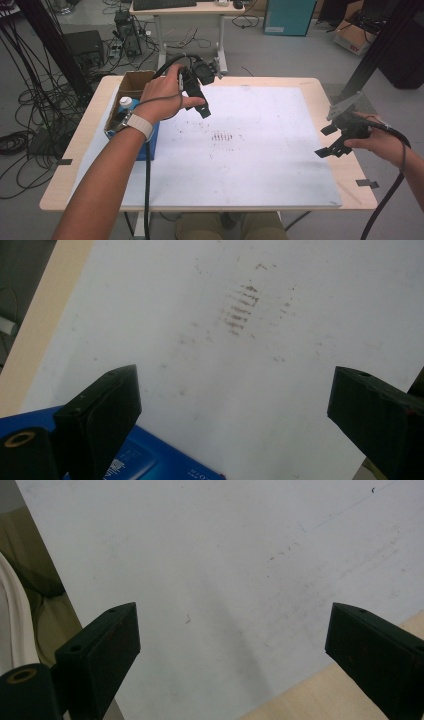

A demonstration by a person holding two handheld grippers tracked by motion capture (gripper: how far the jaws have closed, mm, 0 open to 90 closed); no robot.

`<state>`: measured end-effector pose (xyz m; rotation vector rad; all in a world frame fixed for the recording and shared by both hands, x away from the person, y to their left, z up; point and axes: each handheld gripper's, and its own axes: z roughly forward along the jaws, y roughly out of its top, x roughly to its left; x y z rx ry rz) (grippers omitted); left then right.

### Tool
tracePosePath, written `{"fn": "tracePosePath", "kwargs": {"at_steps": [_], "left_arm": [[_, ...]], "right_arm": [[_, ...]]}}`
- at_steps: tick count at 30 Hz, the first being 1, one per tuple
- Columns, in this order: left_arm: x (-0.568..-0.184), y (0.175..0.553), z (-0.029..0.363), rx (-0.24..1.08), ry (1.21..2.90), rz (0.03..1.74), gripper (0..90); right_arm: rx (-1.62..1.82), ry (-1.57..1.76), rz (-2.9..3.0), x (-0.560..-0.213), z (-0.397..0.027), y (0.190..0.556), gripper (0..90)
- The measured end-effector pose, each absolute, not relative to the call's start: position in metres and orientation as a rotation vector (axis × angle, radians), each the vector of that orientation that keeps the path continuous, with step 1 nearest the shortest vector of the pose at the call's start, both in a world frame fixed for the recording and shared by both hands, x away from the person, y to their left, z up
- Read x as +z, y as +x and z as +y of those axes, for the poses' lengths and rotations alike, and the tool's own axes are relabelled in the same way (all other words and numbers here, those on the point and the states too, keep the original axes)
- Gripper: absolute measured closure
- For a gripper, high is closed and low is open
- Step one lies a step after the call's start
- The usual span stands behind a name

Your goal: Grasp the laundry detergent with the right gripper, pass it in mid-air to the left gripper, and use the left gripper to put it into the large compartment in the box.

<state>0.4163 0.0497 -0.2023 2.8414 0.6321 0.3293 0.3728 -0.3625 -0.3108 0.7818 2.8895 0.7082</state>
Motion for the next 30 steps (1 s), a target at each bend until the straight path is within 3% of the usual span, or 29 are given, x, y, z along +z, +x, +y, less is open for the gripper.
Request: {"fn": "tracePosePath", "kwargs": {"at_steps": [30], "left_arm": [[-0.2045,0.4170,0.0519,0.341,2.837,0.645,7.8]], "right_arm": [[0.713,0.781,2.888,-0.3143,-0.3633,0.3708,7.6]]}}
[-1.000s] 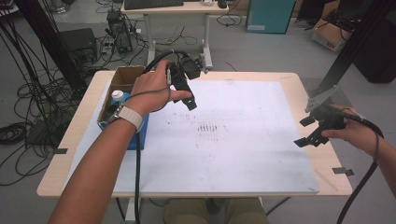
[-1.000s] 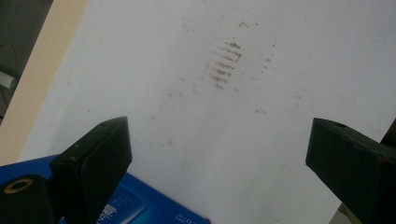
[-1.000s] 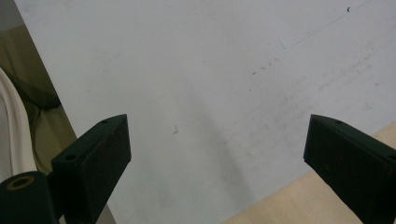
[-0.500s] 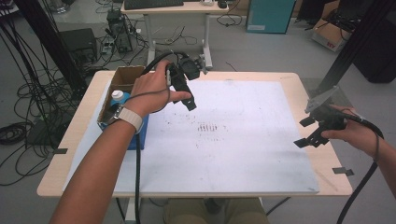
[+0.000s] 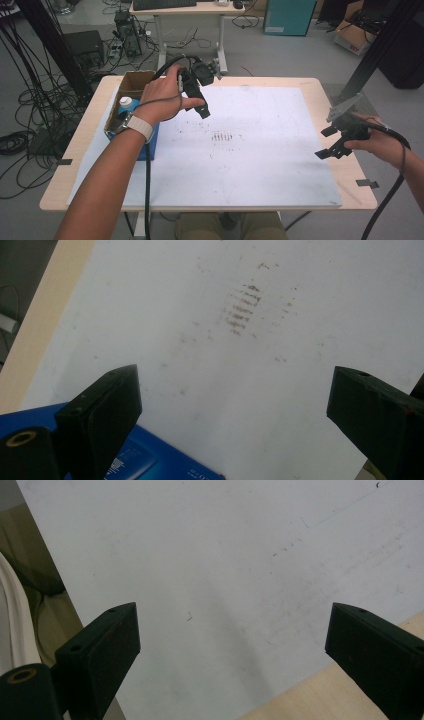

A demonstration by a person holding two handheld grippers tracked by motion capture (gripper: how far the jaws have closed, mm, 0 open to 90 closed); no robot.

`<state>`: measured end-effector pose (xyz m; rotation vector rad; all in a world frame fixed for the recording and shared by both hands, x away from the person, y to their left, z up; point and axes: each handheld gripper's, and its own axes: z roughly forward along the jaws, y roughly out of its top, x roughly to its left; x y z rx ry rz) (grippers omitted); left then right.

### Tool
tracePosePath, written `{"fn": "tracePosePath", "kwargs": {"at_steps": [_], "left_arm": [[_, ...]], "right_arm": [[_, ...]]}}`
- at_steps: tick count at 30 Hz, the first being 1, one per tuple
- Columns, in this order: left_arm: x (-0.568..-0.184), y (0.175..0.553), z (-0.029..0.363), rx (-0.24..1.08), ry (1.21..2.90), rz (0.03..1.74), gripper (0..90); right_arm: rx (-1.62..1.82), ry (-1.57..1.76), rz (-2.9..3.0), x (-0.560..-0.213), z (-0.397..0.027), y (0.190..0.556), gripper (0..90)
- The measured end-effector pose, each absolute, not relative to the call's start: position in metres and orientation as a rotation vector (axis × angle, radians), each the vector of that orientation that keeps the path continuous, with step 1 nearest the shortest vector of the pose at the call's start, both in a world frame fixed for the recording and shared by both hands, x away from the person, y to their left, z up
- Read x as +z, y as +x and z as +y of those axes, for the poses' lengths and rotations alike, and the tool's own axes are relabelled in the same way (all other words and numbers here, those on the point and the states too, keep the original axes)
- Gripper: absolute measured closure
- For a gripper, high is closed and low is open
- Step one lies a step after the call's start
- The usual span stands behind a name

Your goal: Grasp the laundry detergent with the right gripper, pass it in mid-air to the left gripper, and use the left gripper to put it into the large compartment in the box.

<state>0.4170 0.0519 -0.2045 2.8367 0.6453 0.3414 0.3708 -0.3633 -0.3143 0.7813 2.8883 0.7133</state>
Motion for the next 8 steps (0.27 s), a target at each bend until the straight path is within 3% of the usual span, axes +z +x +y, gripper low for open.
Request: {"fn": "tracePosePath", "kwargs": {"at_steps": [8], "left_arm": [[-0.2060,0.4181,0.0524,0.334,2.829,0.656,7.6]], "right_arm": [[0.710,0.774,2.887,-0.3142,-0.3609,0.3692,7.6]]}}
